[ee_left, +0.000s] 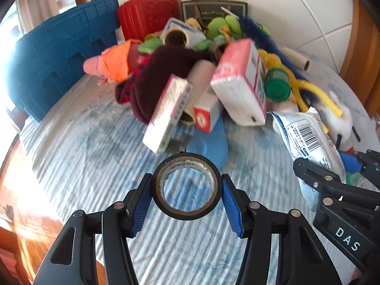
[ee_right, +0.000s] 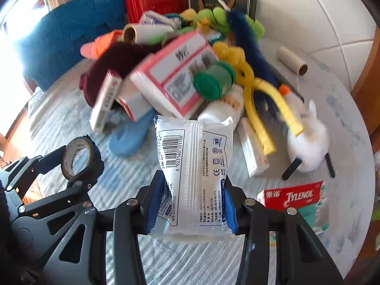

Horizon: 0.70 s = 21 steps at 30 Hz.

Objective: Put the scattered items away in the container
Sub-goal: 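Lift and carry the tape roll and gauze packet over the blue crate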

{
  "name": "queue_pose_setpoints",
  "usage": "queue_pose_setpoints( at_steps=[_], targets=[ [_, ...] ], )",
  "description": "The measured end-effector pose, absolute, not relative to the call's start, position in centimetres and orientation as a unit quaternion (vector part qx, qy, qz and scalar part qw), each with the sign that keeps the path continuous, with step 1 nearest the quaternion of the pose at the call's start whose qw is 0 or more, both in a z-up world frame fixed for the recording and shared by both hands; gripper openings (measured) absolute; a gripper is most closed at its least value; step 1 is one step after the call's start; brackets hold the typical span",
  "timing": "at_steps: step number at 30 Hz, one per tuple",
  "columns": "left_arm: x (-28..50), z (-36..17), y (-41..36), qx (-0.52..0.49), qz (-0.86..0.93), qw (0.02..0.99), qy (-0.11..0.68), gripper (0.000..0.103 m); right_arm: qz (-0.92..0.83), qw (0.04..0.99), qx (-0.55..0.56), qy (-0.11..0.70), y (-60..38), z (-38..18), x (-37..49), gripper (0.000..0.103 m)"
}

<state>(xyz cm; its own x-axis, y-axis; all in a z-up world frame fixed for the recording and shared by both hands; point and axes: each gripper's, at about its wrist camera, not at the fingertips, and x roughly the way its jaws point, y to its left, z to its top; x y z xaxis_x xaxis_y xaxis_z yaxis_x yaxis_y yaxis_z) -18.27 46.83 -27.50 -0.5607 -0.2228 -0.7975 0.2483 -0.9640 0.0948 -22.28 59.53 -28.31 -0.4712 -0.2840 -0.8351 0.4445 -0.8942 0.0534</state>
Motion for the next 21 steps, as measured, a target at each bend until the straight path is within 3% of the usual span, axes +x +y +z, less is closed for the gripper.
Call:
queue_pose_setpoints(
  at_steps=[11,21],
  targets=[
    [-17.3,-20.3,43.0,0.4,-0.899,0.175,0.03,0.056,-0.869,0.261,0.411,0.085,56.0,-20.7,-22.1,0.045],
    [-18.0,-15.7,34.6,0.379,-0.909,0.171,0.04,0.056,-0.88,0.274,0.373,0.106,48.1,-15.4,-22.5,0.045]
  ],
)
